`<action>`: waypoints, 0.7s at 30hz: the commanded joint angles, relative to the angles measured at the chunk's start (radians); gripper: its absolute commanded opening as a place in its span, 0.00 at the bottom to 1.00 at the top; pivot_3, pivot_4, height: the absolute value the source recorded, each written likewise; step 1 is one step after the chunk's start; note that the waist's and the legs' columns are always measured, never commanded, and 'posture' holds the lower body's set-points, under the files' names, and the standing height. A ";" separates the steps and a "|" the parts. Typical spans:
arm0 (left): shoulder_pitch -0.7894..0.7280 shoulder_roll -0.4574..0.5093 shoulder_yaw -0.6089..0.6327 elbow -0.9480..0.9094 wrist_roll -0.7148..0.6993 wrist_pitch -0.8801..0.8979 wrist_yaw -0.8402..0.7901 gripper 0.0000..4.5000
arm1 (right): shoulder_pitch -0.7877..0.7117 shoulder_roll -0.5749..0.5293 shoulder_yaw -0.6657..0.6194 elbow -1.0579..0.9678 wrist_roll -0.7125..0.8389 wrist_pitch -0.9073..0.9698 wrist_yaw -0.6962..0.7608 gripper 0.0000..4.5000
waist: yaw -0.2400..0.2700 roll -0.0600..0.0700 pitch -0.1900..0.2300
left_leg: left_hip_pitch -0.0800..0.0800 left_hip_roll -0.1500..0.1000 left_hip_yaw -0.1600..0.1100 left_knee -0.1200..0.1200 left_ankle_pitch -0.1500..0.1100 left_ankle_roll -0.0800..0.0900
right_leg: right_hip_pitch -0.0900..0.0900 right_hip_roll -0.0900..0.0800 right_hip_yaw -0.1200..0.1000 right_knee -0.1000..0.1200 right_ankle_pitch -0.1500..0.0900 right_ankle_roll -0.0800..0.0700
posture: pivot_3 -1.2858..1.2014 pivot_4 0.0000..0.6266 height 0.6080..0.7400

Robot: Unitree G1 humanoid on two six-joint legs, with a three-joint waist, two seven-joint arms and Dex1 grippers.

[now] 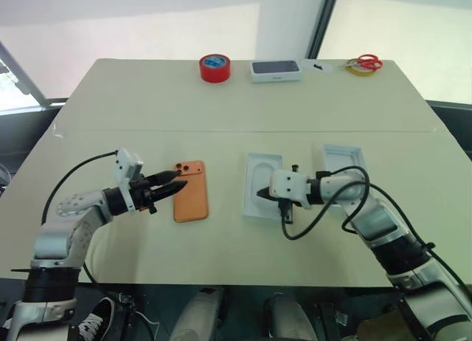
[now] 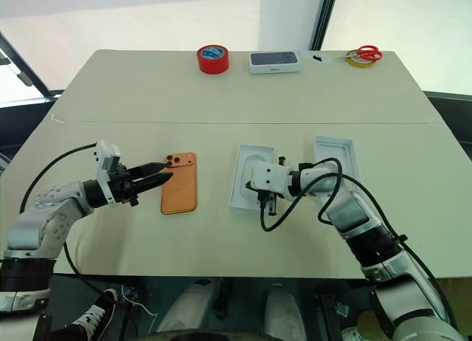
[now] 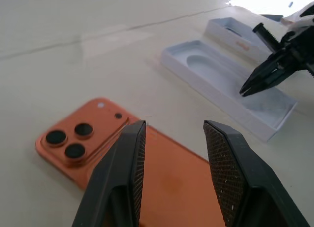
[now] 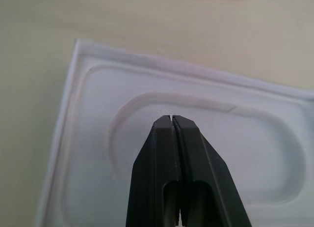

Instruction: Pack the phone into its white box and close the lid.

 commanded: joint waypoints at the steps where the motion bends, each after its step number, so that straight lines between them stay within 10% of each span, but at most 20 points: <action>1: -0.021 0.063 0.053 0.034 -0.050 0.186 0.056 0.44 | -0.092 0.100 -0.041 -0.019 0.044 0.059 -0.071 0.01 | -0.013 0.000 0.000 | 0.000 0.000 0.000 -0.001 0.001 -0.001 | 0.000 0.000 0.000 0.000 0.000 0.000 | 0.52 0.24 0.97; 8: -0.049 0.050 0.159 0.090 -0.146 0.422 0.169 0.44 | -0.232 0.291 0.074 0.129 -0.040 0.037 -0.152 0.01 | -0.016 0.000 0.000 | 0.001 0.002 -0.001 -0.004 0.003 -0.004 | -0.002 0.003 0.001 0.002 0.001 -0.001 | 0.52 0.24 0.97; 14: -0.037 0.043 0.214 0.051 -0.214 0.529 0.215 0.96 | -0.245 0.306 0.133 0.186 -0.065 -0.004 -0.115 0.00 | -0.014 -0.002 -0.001 | 0.001 0.001 -0.001 -0.003 0.003 -0.005 | -0.002 0.003 0.001 0.002 0.003 -0.003 | 0.52 0.24 0.97; 21: -0.051 0.020 0.227 0.109 -0.212 0.634 0.310 0.99 | -0.250 0.324 0.212 0.248 -0.144 0.013 -0.098 0.00 | -0.020 -0.002 -0.001 | 0.002 0.003 -0.001 -0.005 0.005 -0.007 | -0.003 0.005 0.002 0.002 0.003 -0.004 | 0.52 0.24 0.97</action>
